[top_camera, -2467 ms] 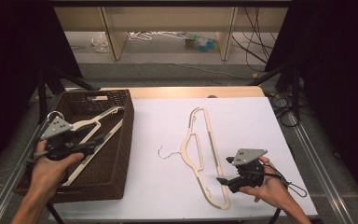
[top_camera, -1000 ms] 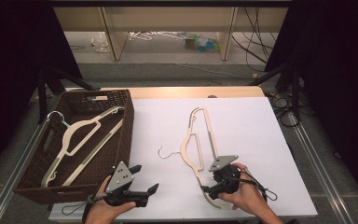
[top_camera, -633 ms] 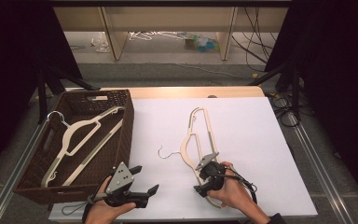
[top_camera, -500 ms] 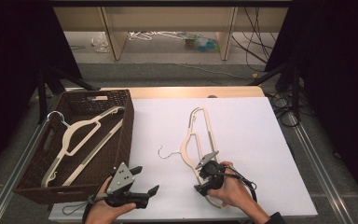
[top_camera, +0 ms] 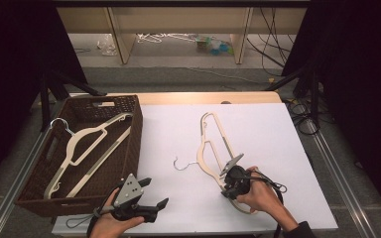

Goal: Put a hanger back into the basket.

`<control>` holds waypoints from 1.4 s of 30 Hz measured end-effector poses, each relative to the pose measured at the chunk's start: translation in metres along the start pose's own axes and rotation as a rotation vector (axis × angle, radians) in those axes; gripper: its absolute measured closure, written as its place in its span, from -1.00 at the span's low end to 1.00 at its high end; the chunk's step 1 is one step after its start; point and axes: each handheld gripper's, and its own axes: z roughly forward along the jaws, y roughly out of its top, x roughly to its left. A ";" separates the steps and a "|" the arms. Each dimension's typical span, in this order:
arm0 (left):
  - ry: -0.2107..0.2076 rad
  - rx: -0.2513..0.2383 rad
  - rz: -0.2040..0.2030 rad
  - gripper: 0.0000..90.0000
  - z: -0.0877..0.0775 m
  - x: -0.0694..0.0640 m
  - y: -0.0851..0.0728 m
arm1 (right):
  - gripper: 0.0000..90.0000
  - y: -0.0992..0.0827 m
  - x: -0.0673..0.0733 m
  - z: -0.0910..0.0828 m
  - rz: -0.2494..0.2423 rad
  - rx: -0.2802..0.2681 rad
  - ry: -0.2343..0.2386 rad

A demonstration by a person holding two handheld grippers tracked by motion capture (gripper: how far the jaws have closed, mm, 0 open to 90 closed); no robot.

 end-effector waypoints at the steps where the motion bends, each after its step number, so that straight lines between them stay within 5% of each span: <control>1: 0.000 -0.001 0.000 -0.60 0.000 0.000 0.000 | 0.66 -0.002 -0.002 -0.002 -0.005 0.002 0.013; 3: -0.007 0.003 0.007 -0.59 0.000 0.000 -0.001 | 0.90 -0.004 -0.004 -0.005 -0.016 -0.001 0.041; 4: -0.007 0.004 0.010 -0.59 0.001 0.000 -0.001 | 1.00 -0.005 -0.005 -0.008 -0.028 -0.001 0.097; 6: -0.002 0.005 0.003 -0.59 0.002 -0.001 -0.001 | 1.00 -0.010 -0.005 -0.009 -0.039 -0.008 0.095; 8: -0.005 0.011 0.011 -0.59 0.002 -0.001 -0.001 | 0.96 -0.013 -0.006 -0.010 -0.010 -0.001 0.080; 13: -0.016 0.009 0.009 -0.58 0.004 -0.002 -0.001 | 0.47 -0.010 -0.007 -0.008 0.083 -0.049 0.072; 16: -0.014 0.015 0.020 -0.58 0.004 -0.002 -0.001 | 0.48 -0.002 -0.002 -0.001 0.059 0.000 0.014; 25: -0.017 0.017 0.016 -0.56 0.004 -0.004 -0.002 | 0.61 0.011 0.004 0.002 0.057 0.100 -0.053; 32: -0.017 0.021 0.036 -0.56 0.004 -0.002 -0.002 | 0.67 0.010 0.001 0.000 0.006 0.109 -0.027; 42: -0.015 0.019 0.031 -0.54 0.003 -0.002 -0.002 | 0.75 -0.013 -0.016 -0.010 -0.081 0.112 0.089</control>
